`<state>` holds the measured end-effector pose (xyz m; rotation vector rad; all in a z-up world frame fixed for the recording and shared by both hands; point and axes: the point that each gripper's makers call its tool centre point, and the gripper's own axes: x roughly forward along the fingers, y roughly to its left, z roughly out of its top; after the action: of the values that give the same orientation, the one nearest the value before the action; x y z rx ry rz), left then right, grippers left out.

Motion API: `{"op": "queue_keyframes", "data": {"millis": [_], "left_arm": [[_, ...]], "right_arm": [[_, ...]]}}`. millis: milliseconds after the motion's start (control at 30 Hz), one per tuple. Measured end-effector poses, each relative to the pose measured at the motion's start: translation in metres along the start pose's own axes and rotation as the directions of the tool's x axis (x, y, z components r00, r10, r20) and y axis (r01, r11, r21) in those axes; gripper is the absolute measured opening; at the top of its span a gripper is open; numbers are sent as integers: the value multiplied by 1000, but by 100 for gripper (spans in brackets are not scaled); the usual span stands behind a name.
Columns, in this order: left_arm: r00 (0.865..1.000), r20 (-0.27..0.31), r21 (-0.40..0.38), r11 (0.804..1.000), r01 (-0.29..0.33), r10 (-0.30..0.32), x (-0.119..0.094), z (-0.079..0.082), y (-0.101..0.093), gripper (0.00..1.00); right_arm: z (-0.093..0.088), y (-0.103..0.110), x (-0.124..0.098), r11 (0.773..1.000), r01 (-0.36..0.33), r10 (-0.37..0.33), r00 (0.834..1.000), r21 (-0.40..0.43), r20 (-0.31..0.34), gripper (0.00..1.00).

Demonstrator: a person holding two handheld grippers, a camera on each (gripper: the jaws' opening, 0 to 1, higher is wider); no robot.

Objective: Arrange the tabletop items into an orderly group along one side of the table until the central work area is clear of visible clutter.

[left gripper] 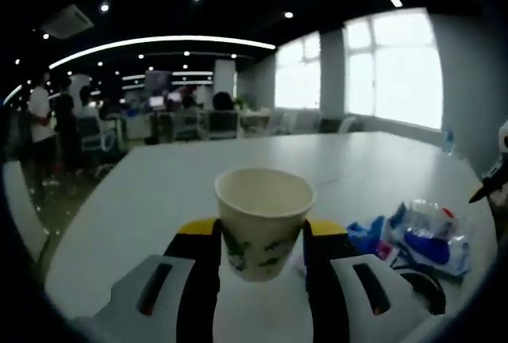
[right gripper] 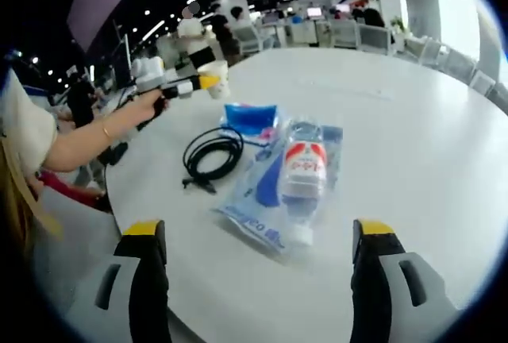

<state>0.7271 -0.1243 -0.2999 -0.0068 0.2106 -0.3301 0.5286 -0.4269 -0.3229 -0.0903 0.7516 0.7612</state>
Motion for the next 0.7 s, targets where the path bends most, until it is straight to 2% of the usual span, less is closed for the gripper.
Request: {"op": "queue_keyframes", "data": {"millis": [100, 167, 267, 367, 567, 700], "left_arm": [[1000, -5, 22, 1000, -13, 13, 5, -6, 4, 38], [1000, 2, -27, 1000, -13, 13, 8, -10, 5, 38], [999, -4, -7, 999, -41, 41, 11, -16, 10, 38], [999, -6, -16, 999, -40, 40, 13, -22, 8, 38], [998, -25, 16, 999, -50, 50, 13, -34, 10, 38], [998, -27, -20, 998, -59, 58, 16, -42, 12, 38]], "right_arm": [[-3, -2, -1, 1000, 10, -10, 1000, 7, -11, 96], [-3, -4, -1, 1000, 16, -16, 1000, 6, -10, 96], [-4, -4, 0, 1000, 18, -18, 1000, 9, -11, 96], [-4, -3, 0, 1000, 14, -14, 1000, 28, -5, 97], [-5, -5, 1, 1000, 20, -20, 1000, 22, -10, 96], [-5, -5, 1, 999, 24, -24, 1000, 25, -8, 97]]}}
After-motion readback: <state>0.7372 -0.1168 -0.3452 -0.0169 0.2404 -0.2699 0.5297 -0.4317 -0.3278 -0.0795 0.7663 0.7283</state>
